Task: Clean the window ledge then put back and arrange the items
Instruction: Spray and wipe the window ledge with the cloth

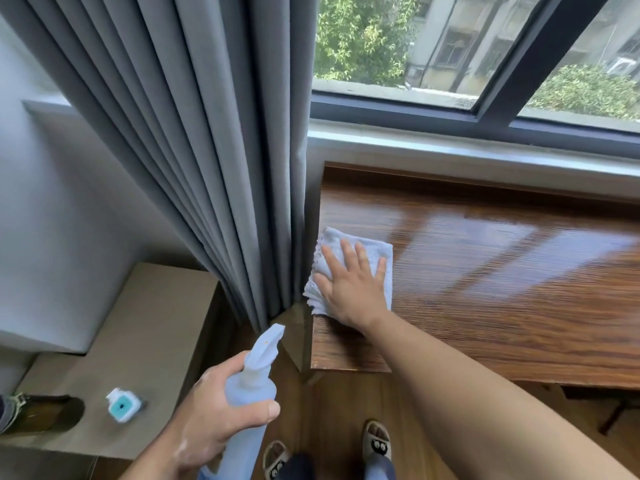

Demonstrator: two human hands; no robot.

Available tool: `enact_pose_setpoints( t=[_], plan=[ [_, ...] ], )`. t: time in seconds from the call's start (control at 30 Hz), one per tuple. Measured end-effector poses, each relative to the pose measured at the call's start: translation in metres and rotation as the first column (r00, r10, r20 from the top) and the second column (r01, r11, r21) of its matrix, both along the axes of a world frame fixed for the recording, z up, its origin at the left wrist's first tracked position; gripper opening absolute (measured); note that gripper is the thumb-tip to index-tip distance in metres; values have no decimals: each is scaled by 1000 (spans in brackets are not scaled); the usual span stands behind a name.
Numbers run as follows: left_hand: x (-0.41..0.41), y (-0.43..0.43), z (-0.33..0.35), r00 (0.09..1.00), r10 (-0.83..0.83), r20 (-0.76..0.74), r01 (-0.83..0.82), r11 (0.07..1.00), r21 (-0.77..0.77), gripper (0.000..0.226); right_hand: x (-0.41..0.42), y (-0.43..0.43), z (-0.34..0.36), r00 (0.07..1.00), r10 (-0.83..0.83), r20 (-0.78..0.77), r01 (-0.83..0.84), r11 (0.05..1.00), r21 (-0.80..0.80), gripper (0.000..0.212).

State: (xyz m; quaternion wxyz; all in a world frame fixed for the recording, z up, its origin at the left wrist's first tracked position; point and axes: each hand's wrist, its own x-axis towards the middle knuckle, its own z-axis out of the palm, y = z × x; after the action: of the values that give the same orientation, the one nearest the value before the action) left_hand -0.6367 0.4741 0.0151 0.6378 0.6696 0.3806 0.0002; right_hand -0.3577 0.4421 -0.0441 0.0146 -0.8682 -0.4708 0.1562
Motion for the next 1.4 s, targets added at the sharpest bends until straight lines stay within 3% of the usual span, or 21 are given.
enact_pose_setpoints(
  t=[0.17, 0.33, 0.43, 0.53, 0.63, 0.8, 0.9, 0.97, 1.03, 1.17, 1.23, 1.3, 1.4],
  plan=[
    [5, 4, -1, 999, 23, 31, -21, 998, -55, 61, -67, -62, -16, 984, 137, 111, -147, 985, 93, 60],
    [19, 4, 5, 998, -37, 48, 40, 997, -73, 58, -48, -93, -21, 976, 176, 126, -186, 979, 77, 59],
    [27, 7, 7, 997, -54, 48, 55, 998, -29, 60, 10, -132, -19, 990, 73, 120, -75, 997, 6, 63],
    [31, 7, 7, 996, -51, 67, 53, 998, -26, 60, 58, -144, -7, 985, -144, 99, 153, 984, -88, 69],
    [37, 4, 12, 994, -55, 93, 57, 998, -28, 57, 45, -126, -8, 968, -234, 90, 240, 969, -59, 66],
    [56, -3, 21, 988, -76, 134, 80, 997, -24, 56, -39, -95, -21, 995, 25, 96, -33, 997, 76, 66],
    [74, -7, 28, 983, -57, 177, 61, 998, -22, 54, -22, -96, -12, 991, 133, 17, -134, 989, 70, 68],
    [85, -11, 30, 980, -60, 189, 60, 998, 9, 55, 25, -103, -6, 999, 52, 2, -52, 998, 47, 74],
    [94, -14, 30, 981, -46, 188, 43, 999, 22, 54, 84, -118, -6, 990, -139, 20, 140, 990, -3, 76],
    [111, -20, 32, 977, 0, 211, -8, 999, 35, 53, 164, -140, -3, 877, -481, 3, 480, 876, -43, 68],
    [117, -21, 35, 975, 11, 223, -24, 998, 54, 53, 163, -120, -3, 845, -535, 5, 535, 844, -39, 65],
    [120, -22, 37, 974, 26, 223, -43, 997, 71, 52, 137, -88, -4, 900, -437, 15, 437, 899, -13, 63],
    [120, -23, 38, 975, 46, 217, -66, 994, 86, 50, 76, -50, -3, 994, -108, 19, 108, 994, 18, 63]
  ],
)
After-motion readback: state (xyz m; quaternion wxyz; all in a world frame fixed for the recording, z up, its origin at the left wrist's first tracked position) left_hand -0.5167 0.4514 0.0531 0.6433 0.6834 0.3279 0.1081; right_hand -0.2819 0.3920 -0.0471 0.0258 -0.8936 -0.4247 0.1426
